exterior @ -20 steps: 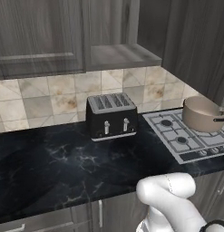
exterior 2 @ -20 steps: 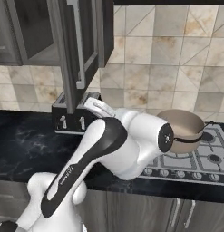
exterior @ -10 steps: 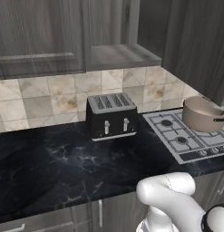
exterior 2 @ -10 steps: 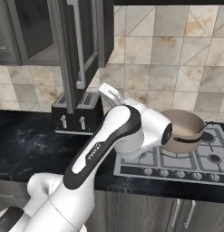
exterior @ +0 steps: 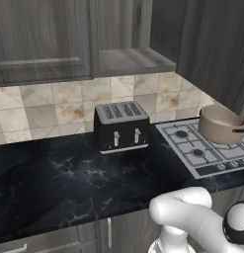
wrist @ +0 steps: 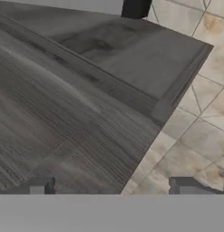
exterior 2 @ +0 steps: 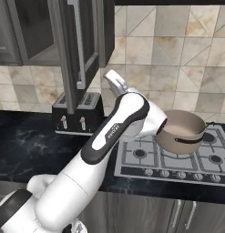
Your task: Open the cabinet and move the ladle to the pot. Then close the cabinet.
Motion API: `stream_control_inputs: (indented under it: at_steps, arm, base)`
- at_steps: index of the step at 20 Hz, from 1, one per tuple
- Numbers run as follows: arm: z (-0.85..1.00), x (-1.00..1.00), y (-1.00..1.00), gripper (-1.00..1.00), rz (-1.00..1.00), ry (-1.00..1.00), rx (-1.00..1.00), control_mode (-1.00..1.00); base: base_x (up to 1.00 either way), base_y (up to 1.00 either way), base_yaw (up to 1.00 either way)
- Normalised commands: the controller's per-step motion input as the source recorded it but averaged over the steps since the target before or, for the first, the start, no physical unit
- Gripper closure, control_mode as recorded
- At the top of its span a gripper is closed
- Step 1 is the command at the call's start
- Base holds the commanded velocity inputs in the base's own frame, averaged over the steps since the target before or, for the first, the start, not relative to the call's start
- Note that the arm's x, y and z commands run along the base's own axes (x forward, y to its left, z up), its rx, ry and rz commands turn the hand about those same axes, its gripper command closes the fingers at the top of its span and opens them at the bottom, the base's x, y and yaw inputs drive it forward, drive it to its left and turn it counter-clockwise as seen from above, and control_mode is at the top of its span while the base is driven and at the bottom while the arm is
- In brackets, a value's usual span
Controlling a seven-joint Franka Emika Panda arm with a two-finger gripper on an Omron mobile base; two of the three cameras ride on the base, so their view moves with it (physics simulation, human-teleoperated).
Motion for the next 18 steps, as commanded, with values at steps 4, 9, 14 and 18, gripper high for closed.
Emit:
stream_control_inputs:
  at_steps: [4, 9, 14, 18]
  arm:
    - [0.56, 0.18, 0.43, -1.00, 0.02, -0.12, 0.09, -1.00]
    - [0.53, 0.01, 0.64, -1.00, 0.00, -0.11, 0.01, -1.00]
    - [0.29, -0.01, 0.81, -1.00, 0.00, -0.07, 0.00, -1.00]
    - [0.24, 0.00, 0.85, -1.00, 0.00, -0.05, 0.00, -1.00]
  base:
    - [0.00, 0.00, 0.00]
    - [0.00, 0.00, 0.00]
    - [0.00, 0.00, 0.00]
    - [0.00, 0.00, 0.00]
